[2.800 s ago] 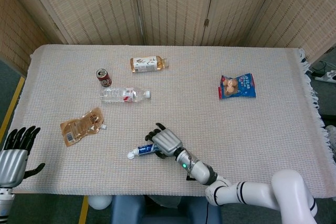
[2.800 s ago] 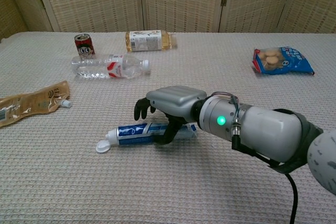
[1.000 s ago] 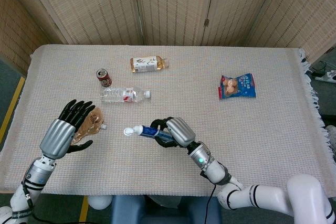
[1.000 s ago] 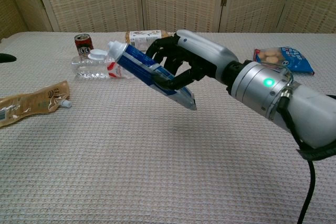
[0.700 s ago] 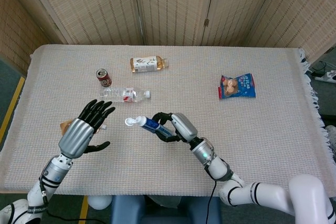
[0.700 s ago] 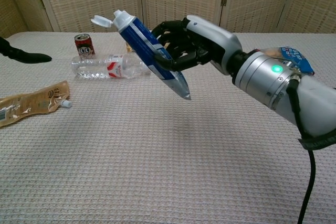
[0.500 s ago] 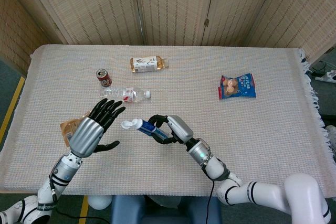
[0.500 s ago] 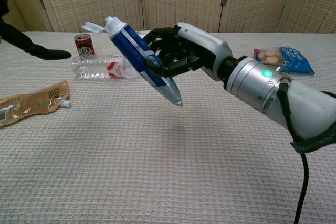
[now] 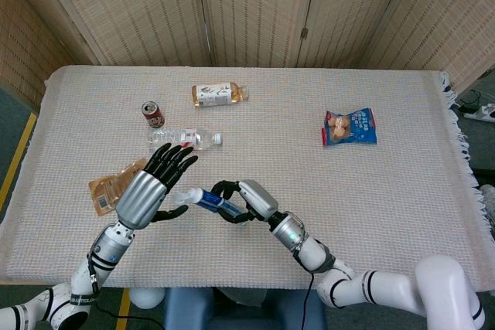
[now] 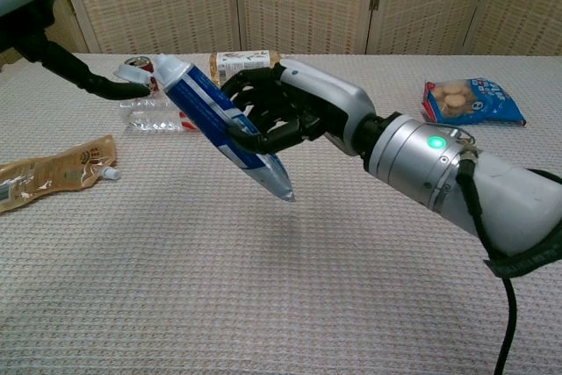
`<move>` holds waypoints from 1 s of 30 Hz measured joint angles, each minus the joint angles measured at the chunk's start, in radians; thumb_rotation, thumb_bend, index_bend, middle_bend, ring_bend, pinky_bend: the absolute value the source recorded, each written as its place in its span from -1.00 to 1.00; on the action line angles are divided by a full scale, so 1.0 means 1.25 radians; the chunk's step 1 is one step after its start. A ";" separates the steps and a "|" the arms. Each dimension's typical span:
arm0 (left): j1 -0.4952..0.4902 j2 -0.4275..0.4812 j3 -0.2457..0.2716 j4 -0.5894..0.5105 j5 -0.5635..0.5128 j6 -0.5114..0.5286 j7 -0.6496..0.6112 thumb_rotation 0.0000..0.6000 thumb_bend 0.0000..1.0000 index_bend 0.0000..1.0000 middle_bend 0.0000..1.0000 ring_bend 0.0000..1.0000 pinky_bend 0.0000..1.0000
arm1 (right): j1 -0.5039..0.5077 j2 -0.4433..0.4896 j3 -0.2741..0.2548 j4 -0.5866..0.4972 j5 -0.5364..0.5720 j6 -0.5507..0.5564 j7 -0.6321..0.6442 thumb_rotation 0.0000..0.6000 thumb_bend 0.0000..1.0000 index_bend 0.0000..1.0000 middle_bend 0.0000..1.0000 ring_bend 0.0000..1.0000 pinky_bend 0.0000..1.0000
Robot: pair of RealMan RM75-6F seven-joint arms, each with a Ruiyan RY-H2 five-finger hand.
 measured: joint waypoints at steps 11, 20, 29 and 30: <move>0.003 -0.002 0.007 0.020 -0.005 0.021 0.035 1.00 -0.58 -0.95 -0.86 -0.87 -1.00 | -0.007 0.013 -0.009 -0.009 -0.007 0.006 0.005 1.00 0.74 0.50 0.37 0.35 -0.15; -0.001 -0.001 0.006 0.011 -0.011 0.026 0.040 1.00 -0.58 -0.95 -0.86 -0.87 -1.00 | -0.004 -0.001 -0.017 0.007 -0.004 -0.005 -0.034 1.00 0.74 0.51 0.38 0.38 -0.14; -0.009 0.012 0.010 -0.010 -0.030 0.009 0.025 1.00 -0.57 -0.92 -0.86 -0.86 -1.00 | -0.001 -0.016 -0.025 0.021 -0.003 -0.016 -0.054 1.00 0.74 0.52 0.38 0.39 -0.14; -0.009 0.014 0.010 -0.013 -0.033 0.008 0.020 1.00 -0.57 -0.90 -0.86 -0.86 -1.00 | -0.002 -0.016 -0.024 0.021 -0.002 -0.015 -0.053 1.00 0.74 0.51 0.38 0.39 -0.14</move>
